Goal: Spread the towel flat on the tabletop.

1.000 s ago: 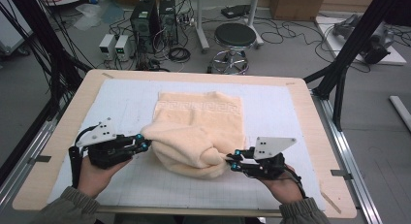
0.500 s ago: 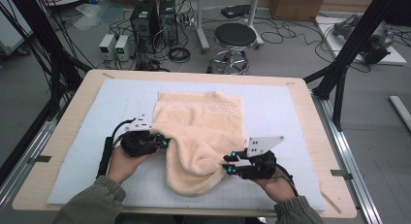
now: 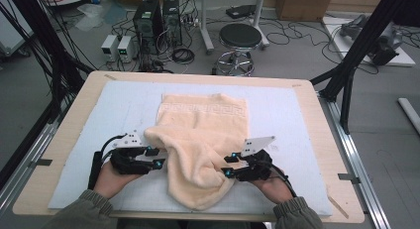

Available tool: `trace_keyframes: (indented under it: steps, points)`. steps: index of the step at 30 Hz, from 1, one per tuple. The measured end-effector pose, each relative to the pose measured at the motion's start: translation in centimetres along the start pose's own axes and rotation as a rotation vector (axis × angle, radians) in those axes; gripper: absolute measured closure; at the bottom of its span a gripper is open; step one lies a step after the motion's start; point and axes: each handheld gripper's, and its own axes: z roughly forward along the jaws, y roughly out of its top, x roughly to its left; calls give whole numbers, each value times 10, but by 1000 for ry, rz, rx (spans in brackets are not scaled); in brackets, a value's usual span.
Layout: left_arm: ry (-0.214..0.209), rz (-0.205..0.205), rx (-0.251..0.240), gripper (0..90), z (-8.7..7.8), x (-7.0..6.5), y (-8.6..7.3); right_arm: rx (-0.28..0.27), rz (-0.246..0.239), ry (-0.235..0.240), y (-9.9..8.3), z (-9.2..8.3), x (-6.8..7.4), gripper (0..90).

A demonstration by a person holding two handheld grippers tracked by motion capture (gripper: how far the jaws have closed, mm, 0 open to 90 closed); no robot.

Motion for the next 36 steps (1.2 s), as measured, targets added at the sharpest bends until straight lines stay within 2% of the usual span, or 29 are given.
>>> trace_keyframes:
  steps: [3, 5, 6, 7, 10, 11, 12, 14, 18, 20, 21, 22, 25, 26, 27, 28, 29, 30, 31, 32, 33, 34, 35, 36]
  points:
    - [-69, 15, 42, 524, 12, -6, -6, 59, 3, -13, -4, 12, 1, 565]
    - [-106, 35, 74, 523, 22, -10, -7, 82, 1, -25, -6, 17, 1, 618]
    - [-106, 35, 74, 524, 22, -10, -7, 84, -2, -32, -6, 19, 1, 652]
    - [-132, 47, 94, 533, 32, -13, -6, 90, -4, -30, -6, 20, 0, 694]
    - [-151, 49, 98, 648, 38, -16, -5, 92, -28, -25, -6, 22, 0, 809]
    - [-147, 64, 96, 722, 39, -18, -4, 93, -36, -28, -6, 21, 0, 833]
    - [-148, 68, 68, 805, 37, -20, -2, 92, -37, -25, -6, 20, 1, 843]
    - [-143, 75, 43, 835, 30, -23, 0, 76, -29, -10, -5, 15, 1, 849]
    - [-136, 91, -34, 844, 9, -33, 7, 27, -47, -25, 2, -2, 5, 851]
    - [-123, 92, -75, 845, -5, -36, 13, -5, -48, -48, 7, -17, 7, 851]
    - [-123, 92, -75, 845, -5, -36, 13, -14, -50, -70, 8, -23, 6, 851]
    - [-114, 79, -118, 846, -17, -35, 19, -22, -49, -92, 10, -30, 4, 851]
    - [-90, 46, -165, 847, -28, -30, 28, -52, -15, -144, 13, -45, -7, 852]
    - [-83, 28, -177, 847, -29, -27, 31, -52, -12, -160, 13, -48, -12, 852]
    - [-83, 28, -177, 847, -29, -27, 31, -46, 0, -176, 14, -48, -17, 852]
    - [-63, -9, -191, 846, -27, -21, 34, -34, 8, -197, 15, -47, -24, 852]
    - [-45, -22, -189, 846, -24, -17, 34, -24, 20, -222, 15, -44, -31, 852]
    - [-24, -28, -178, 845, -20, -14, 35, -13, 42, -237, 14, -42, -39, 852]
    - [-24, -28, -178, 845, -20, -14, 35, -5, 62, -251, 13, -38, -48, 852]
    - [3, -33, -163, 844, -15, -10, 35, 5, 80, -272, 11, -33, -57, 851]
    - [62, -59, -143, 843, -4, 1, 35, 11, 105, -278, 9, -29, -66, 850]
    - [74, -82, -137, 842, 2, 8, 36, 21, 122, -283, 6, -24, -73, 845]
    - [74, -82, -137, 839, 2, 8, 36, 28, 140, -281, 4, -20, -79, 832]
    - [93, -117, -124, 833, 11, 18, 37, 36, 155, -279, 2, -17, -83, 809]
